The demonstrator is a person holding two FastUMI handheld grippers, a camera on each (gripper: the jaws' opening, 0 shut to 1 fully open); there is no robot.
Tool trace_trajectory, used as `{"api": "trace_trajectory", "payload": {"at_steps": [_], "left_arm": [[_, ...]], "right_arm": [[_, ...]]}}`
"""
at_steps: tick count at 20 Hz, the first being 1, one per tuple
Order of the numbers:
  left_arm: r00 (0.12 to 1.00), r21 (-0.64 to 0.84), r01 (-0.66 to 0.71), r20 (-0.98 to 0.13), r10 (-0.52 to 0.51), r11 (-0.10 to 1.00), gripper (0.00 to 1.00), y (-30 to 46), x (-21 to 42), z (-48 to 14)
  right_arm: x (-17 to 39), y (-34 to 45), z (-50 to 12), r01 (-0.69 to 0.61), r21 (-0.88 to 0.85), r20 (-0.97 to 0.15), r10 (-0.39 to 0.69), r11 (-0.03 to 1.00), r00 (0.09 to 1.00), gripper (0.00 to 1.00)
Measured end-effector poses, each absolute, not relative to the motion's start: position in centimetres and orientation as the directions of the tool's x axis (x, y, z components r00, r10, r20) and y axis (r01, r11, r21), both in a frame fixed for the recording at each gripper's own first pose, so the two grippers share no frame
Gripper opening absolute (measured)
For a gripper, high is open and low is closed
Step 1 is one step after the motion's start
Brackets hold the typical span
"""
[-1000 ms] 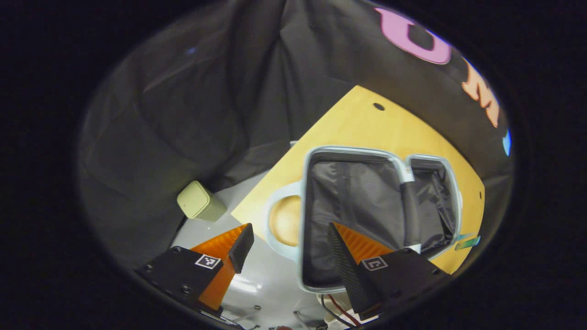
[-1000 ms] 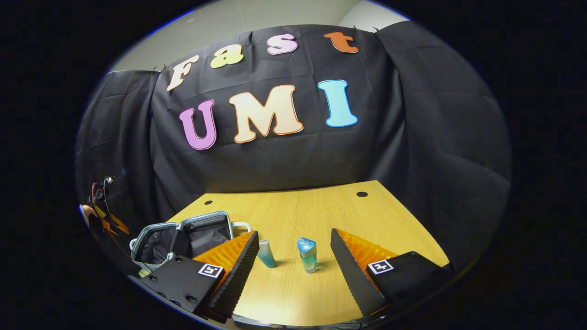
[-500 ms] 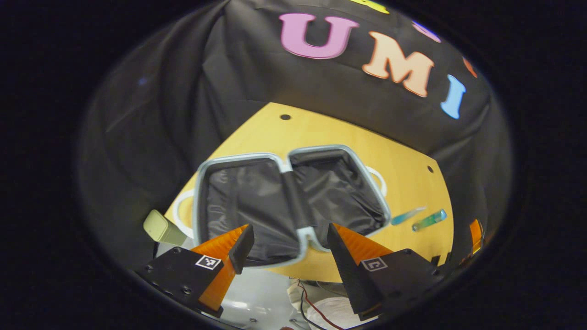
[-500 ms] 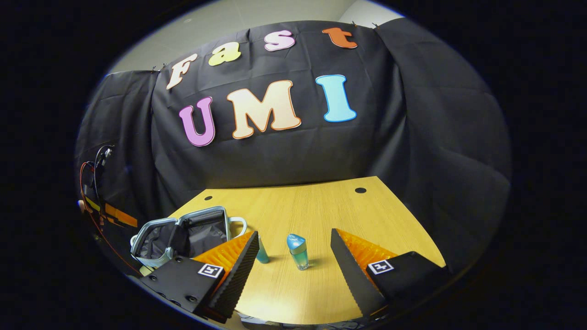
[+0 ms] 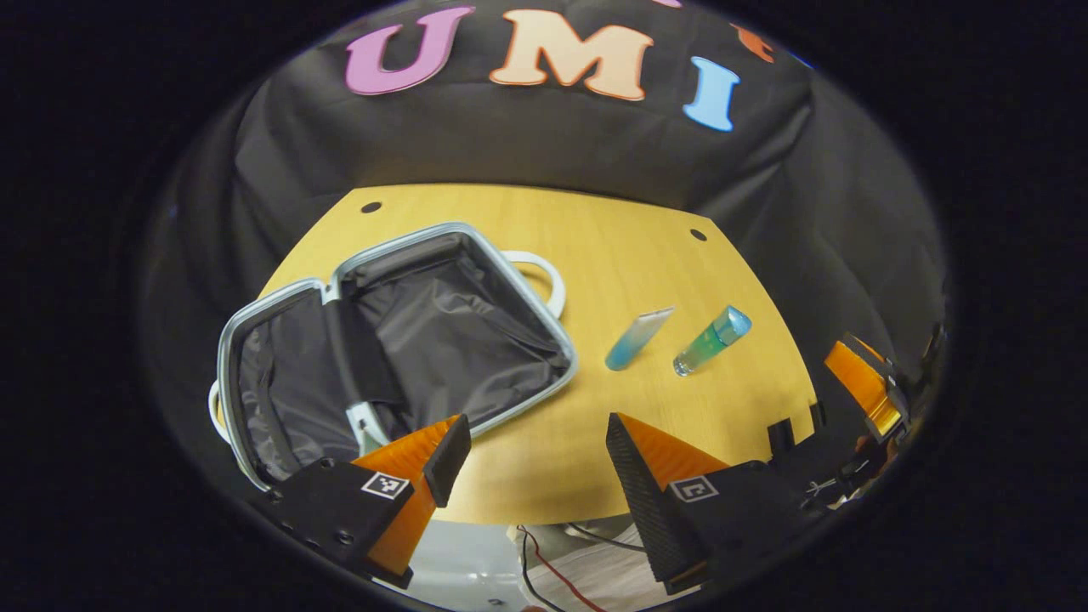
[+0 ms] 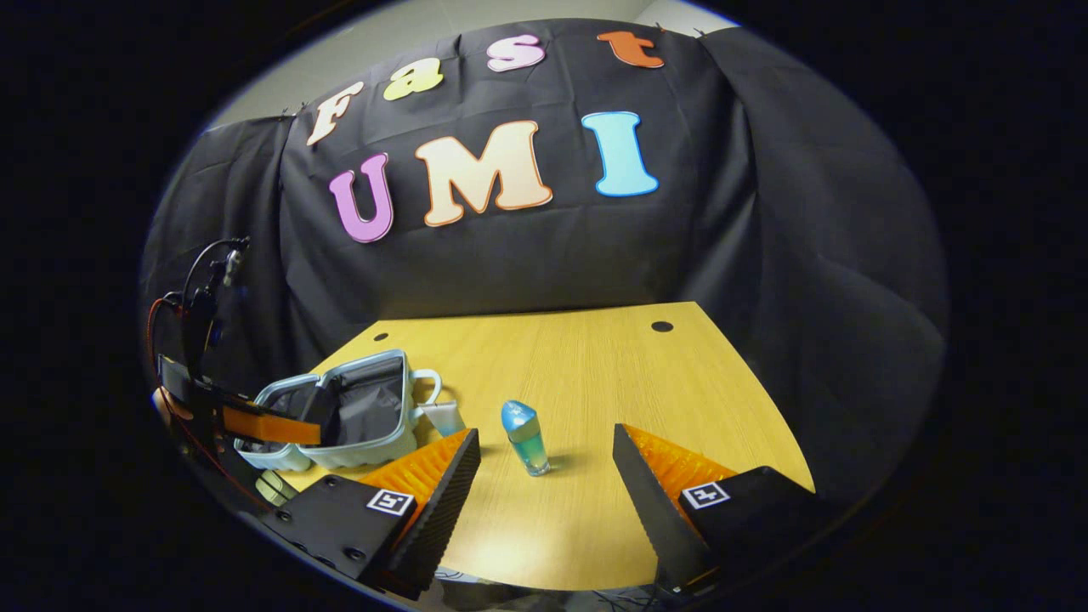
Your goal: First open the suitcase, pack the skin care products into it, and then close the suitcase.
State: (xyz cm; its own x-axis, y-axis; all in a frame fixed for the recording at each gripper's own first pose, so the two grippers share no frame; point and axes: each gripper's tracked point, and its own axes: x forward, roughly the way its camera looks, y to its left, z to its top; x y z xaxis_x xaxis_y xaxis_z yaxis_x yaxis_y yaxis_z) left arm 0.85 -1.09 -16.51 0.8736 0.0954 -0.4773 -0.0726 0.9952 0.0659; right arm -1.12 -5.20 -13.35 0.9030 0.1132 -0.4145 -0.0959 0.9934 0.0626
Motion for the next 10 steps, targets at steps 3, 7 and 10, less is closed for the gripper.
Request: {"api": "trace_trajectory", "payload": {"at_steps": [3,7,10], "left_arm": [[0.907,0.115,-0.036,-0.412,0.081,0.993,0.95,-4.0,4.0,-17.3],[0.929,0.066,-0.028,-0.366,0.05,0.997,0.94,-7.0,9.2,-20.4],[0.934,-0.019,-0.071,-0.351,0.06,0.997,0.94,-8.0,12.5,-22.0]], "right_arm": [[-0.7,-5.6,-14.7,-0.126,0.086,-0.432,0.151,0.988,0.889,0.98],[0.2,-6.7,-17.7,-0.148,0.103,-0.477,0.179,0.984,0.861,0.98],[0.8,-7.7,-19.4,-0.151,0.1,-0.511,0.181,0.984,0.841,0.98]]}}
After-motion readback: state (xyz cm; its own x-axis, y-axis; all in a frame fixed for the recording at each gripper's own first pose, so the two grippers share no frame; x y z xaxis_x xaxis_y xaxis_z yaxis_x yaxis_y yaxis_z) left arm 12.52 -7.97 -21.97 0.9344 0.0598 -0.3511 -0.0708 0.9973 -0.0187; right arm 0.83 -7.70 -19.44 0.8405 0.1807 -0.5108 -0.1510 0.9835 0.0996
